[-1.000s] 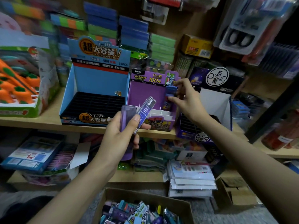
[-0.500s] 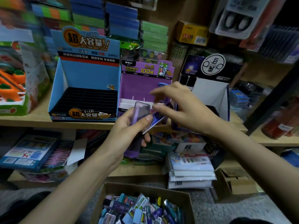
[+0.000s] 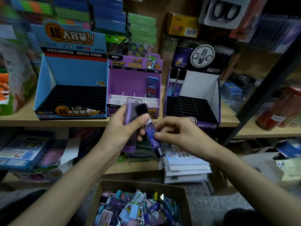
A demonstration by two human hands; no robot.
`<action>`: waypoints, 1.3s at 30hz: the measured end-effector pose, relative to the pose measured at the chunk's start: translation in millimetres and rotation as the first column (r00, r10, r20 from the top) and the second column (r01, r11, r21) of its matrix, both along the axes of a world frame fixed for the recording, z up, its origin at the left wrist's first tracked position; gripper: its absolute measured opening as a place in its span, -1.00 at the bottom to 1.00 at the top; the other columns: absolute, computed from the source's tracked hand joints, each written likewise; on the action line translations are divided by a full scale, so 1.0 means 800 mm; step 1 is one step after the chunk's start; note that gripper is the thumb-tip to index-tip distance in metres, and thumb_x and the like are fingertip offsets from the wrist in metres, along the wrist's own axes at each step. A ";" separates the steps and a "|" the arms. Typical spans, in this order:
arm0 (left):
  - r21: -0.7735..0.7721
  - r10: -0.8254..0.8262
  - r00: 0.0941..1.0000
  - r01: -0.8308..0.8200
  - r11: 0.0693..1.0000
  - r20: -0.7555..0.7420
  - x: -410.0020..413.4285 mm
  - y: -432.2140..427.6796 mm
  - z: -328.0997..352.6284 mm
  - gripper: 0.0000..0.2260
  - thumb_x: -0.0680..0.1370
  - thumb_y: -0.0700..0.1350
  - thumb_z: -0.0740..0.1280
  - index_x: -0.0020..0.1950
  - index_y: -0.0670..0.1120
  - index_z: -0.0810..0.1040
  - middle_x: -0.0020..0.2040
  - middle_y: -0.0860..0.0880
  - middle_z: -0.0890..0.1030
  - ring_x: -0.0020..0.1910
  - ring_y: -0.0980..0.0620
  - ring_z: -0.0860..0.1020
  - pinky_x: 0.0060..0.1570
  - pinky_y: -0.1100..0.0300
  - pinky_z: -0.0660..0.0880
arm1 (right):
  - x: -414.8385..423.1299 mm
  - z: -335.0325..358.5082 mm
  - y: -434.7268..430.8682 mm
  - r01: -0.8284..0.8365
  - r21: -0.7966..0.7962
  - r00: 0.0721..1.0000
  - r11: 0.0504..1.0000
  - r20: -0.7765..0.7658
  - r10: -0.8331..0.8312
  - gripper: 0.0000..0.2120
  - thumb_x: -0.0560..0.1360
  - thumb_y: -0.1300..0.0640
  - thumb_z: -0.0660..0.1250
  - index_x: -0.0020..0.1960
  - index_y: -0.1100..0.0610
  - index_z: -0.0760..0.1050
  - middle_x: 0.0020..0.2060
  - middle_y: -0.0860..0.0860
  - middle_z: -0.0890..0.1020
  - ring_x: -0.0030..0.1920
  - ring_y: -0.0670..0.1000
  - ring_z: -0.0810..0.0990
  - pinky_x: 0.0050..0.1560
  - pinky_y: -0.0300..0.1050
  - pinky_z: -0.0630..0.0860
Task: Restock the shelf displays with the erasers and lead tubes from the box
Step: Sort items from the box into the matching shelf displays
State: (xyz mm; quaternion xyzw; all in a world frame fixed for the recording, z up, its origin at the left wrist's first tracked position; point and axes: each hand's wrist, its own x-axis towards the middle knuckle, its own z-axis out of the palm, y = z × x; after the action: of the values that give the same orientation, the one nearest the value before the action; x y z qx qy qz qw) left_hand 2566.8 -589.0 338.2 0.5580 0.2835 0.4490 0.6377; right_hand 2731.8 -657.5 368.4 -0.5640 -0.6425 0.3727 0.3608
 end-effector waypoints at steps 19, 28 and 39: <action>-0.080 0.154 0.977 -0.144 0.986 0.146 0.007 0.029 -0.002 -0.91 0.57 -0.19 0.22 -0.05 -0.03 0.49 -0.27 0.08 0.60 -0.29 0.19 0.55 -0.20 0.29 0.54 | 0.151 0.017 0.120 0.551 0.384 0.781 0.741 0.077 -0.620 -0.93 0.55 0.24 0.27 0.02 0.21 0.49 -0.14 0.13 0.60 -0.10 0.12 0.65 -0.08 0.03 0.61; -0.083 0.208 0.966 -0.197 0.977 0.153 -0.001 0.035 -0.008 -0.93 0.52 -0.19 0.30 -0.07 -0.02 0.53 -0.26 0.08 0.66 -0.29 0.19 0.61 -0.32 0.36 0.52 | 0.163 -0.015 0.148 0.476 0.298 0.848 0.827 0.094 -0.522 -0.93 0.54 0.27 0.28 -0.07 0.13 0.49 -0.12 0.22 0.63 -0.09 0.17 0.63 0.01 0.07 0.60; -0.197 0.214 0.949 -0.170 0.966 0.232 -0.006 0.031 -0.004 -0.91 0.47 -0.17 0.34 -0.06 -0.02 0.52 -0.18 0.06 0.68 -0.21 0.16 0.64 -0.26 0.33 0.57 | 0.136 -0.002 0.126 0.539 0.481 0.581 0.692 0.382 -0.718 -0.83 0.57 0.12 0.25 -0.02 0.24 0.49 -0.13 0.12 0.62 -0.14 0.06 0.55 -0.14 -0.12 0.42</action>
State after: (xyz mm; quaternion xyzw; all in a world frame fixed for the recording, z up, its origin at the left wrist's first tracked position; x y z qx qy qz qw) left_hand 2562.3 -563.9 334.6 0.4082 0.2917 0.5495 0.6681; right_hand 2840.6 -556.9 366.5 -0.7728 -0.5208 -0.0650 0.3569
